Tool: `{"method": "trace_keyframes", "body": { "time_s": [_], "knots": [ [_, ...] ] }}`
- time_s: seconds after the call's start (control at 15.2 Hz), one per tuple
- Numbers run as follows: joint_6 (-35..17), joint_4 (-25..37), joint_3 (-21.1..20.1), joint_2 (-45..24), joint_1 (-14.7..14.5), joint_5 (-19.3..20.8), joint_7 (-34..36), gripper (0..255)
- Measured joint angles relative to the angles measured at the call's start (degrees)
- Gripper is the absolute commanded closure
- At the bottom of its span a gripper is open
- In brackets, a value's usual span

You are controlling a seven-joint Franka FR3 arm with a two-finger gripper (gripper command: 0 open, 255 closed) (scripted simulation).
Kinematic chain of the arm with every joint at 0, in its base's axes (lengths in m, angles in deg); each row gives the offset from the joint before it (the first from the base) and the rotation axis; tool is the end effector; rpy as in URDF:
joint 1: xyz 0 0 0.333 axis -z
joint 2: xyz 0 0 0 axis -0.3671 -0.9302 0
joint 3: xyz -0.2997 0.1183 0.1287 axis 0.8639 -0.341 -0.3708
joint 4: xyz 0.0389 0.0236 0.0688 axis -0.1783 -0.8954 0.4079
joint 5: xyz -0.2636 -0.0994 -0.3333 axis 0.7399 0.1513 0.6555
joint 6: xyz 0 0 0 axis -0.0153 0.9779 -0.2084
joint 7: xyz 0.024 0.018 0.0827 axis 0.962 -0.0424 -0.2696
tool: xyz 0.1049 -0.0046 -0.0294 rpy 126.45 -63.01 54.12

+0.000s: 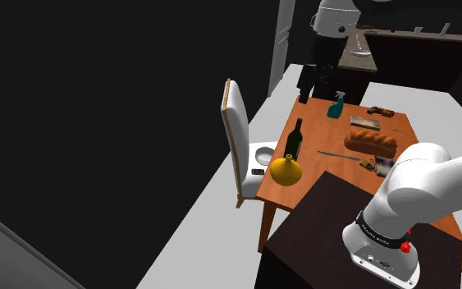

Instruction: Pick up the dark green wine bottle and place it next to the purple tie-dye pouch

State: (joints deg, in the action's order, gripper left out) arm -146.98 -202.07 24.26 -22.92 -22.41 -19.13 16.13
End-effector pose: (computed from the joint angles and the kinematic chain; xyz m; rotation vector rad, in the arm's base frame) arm 0.3260 0.0236 0.6350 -3.1162 0.1117 -0.0511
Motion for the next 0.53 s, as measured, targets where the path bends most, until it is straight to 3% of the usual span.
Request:
{"method": "trace_keyframes", "body": {
  "time_s": [0.53],
  "knots": [
    [-7.8,-5.5,6.2,-2.3,2.0,3.9,-7.2,0]
  ]
}}
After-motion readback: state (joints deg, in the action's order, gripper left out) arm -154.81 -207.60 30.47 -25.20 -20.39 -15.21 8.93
